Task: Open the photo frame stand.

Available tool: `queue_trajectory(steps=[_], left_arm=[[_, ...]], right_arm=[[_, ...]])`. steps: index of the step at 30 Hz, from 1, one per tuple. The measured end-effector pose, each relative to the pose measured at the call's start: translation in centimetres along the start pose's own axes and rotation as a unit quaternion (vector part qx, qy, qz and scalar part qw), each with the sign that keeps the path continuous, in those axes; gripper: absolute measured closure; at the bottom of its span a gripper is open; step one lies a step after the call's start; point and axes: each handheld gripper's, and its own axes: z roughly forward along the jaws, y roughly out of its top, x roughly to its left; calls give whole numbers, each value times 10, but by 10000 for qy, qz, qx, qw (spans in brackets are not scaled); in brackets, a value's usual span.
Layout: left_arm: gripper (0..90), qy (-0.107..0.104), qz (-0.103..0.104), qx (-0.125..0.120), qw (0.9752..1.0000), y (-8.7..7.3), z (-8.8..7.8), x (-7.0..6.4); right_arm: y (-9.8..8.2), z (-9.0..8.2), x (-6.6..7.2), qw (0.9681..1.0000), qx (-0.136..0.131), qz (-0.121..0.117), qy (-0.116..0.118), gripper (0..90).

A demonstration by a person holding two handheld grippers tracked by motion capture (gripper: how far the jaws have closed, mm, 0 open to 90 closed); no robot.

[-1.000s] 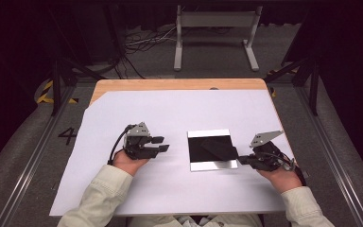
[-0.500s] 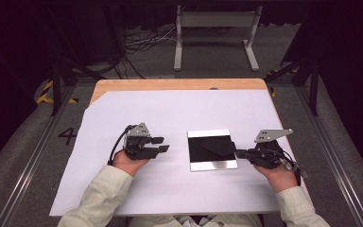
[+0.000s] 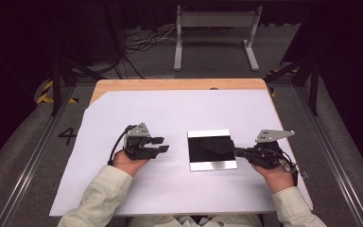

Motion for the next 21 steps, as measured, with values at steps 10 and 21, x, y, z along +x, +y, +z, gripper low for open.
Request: queue_trajectory(steps=[10,21], left_arm=[[565,5,-44,-8,10000,-1,-1,2],[563,4,-54,21,10000,-1,0,2]], right_arm=[[1,0,0,9997,218,-103,3,900],[6,-14,-2,9985,418,-211,-291,900]])
